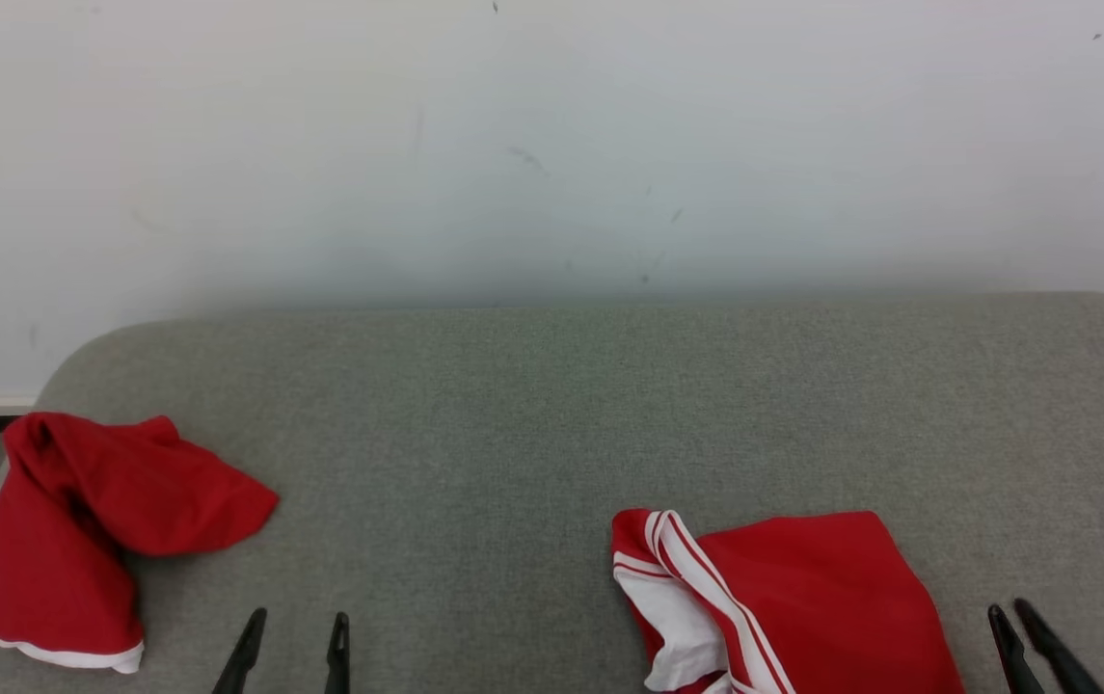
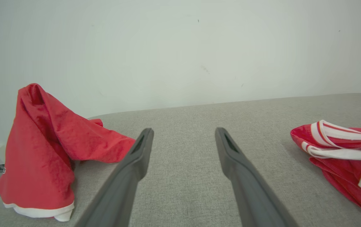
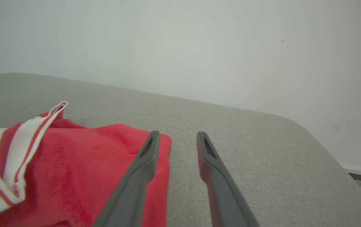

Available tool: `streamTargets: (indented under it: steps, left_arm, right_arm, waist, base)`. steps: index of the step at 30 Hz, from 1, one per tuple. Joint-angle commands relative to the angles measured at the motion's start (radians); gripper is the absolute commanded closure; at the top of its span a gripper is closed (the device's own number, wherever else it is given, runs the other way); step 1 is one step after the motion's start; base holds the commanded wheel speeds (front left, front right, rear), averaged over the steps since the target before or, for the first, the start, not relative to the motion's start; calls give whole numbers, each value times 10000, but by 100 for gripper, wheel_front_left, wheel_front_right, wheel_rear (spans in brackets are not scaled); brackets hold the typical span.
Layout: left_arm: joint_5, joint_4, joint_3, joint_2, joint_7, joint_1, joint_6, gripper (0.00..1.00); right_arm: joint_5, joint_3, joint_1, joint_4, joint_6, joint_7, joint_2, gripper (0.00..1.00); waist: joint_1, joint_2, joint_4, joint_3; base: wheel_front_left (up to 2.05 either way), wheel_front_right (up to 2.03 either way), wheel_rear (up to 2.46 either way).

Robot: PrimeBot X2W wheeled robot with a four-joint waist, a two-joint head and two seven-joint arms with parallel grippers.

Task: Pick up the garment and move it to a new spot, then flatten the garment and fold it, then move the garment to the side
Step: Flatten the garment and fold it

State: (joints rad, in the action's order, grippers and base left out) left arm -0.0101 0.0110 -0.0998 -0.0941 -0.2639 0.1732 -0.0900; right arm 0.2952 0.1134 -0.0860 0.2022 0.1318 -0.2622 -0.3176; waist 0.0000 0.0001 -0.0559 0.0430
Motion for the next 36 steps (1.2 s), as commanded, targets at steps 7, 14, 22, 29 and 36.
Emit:
streamTargets:
  steps: [7,14,22,29,36]
  left_arm:
    - [10,3,28,-43,-4,-28,9,0]
    - [41,75,-93,-13,-4,-192,82,0]
    - [-5,277,-126,-29,-4,-377,152,0]
    - [-6,308,-209,31,-4,-418,153,0]
    - [-86,350,-260,89,-4,-377,175,0]
  right_arm:
    - [161,2181,1007,939,-22,-27,-116,100]
    - [393,3968,2299,2563,-22,-27,344,100]
    - [871,5733,3283,3711,-22,-27,712,100]
    - [1368,6781,3893,4169,-22,-28,1062,100]
    - [2034,7983,4364,5266,-22,191,1547,100]
  waist:
    - [0,-1,184,-215]
    - [0,-1,501,-436]
    - [0,-1,931,-545]
    - [0,-1,1282,-544]
    - [0,-1,1666,-448]
  base:
    - [0,0,0]
    - [0,0,0]
    - [0,0,0]
    - [0,0,0]
    - [0,0,0]
